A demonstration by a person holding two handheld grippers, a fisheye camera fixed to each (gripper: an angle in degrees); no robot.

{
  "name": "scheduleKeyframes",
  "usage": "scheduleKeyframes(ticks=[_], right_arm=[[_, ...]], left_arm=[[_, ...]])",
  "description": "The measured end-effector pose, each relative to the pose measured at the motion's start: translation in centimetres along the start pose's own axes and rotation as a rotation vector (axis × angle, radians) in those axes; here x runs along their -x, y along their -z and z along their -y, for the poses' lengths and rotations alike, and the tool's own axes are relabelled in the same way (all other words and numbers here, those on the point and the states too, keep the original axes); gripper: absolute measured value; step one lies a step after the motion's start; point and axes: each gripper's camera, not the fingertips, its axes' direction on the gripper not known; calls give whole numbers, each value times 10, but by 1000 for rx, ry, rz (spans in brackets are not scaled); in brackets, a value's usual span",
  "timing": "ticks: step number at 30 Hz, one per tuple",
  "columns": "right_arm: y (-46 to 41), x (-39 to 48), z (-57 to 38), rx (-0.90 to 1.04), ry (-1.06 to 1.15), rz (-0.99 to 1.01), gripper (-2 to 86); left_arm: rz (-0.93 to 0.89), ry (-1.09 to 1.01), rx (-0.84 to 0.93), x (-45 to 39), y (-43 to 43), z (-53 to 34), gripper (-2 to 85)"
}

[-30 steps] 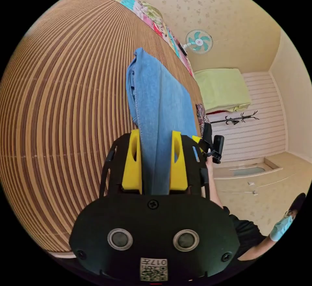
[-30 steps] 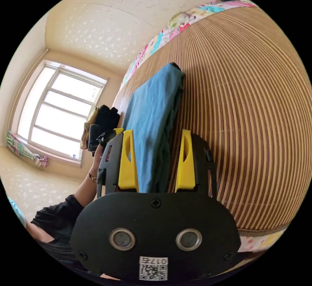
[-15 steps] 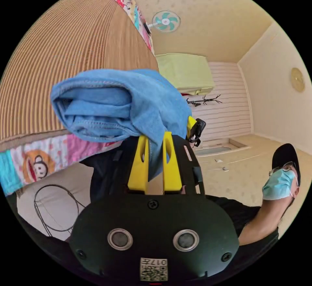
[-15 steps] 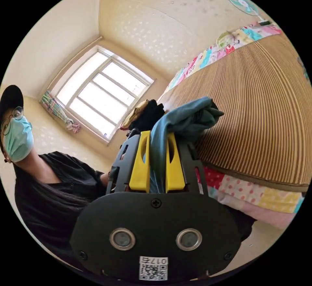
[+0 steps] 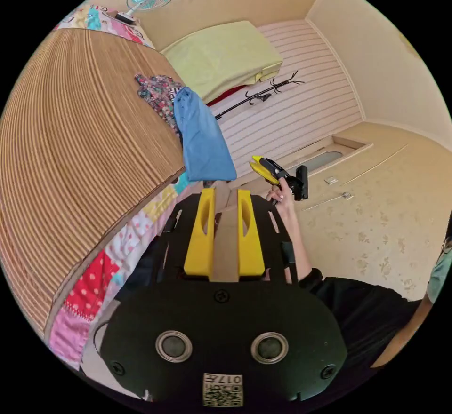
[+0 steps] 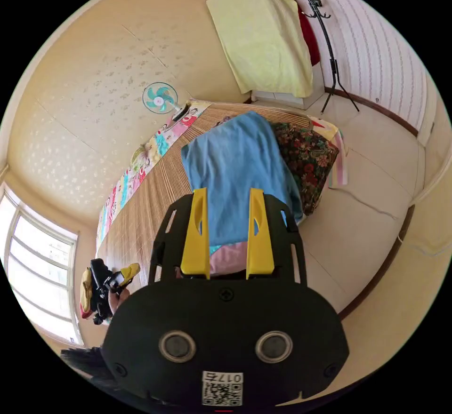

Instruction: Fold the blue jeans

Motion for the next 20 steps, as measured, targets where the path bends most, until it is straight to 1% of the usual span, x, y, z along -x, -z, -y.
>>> scheduleKeyframes(ticks=[1,3,5,7,8,9,10,11,12,13,14,15,16,17,18,20], right_arm=[[-21,-7,-32,26,23,9,89],[-61,-8,-84,82,24,10,77],[-118,17,-155,153,57,59,56],[-153,54,-202,196,112,142,34],[-170,87,-229,214,173,201,22],[-177,106,-241,222,210,226,20],[-188,143,-262,236,270,268,15],[-195,181,-281,249,339,323,12],[-198,201,-289,259,383,356,10],[-205,237,-305,284,476,415,8],[-214,269,-321,312,580,435,7],[-220,284,-329,330,631,422,6],[-230,305,-342,345,700,355,5],[-239,317,-356,322,757,291,5],[-242,320,-364,302,788,269,5],[-259,312,-396,260,879,219,5]], left_arm=[[89,40,9,26,13,-36,83],[186,118,-23,67,49,-87,88],[270,195,-114,99,108,-135,87],[476,279,-284,114,208,-190,87],[540,293,-336,111,235,-203,87],[671,300,-446,99,289,-226,87],[806,288,-554,79,340,-244,87],[876,280,-605,67,364,-252,87],[1012,269,-700,42,408,-263,90],[1138,263,-792,18,449,-271,95],[1192,259,-832,6,468,-273,99],[1280,252,-904,-14,503,-275,108],[1340,258,-962,-27,534,-274,111],[1362,267,-982,-30,549,-272,112],[1395,303,-984,-24,576,-264,112],[1379,450,-872,16,611,-243,105]])
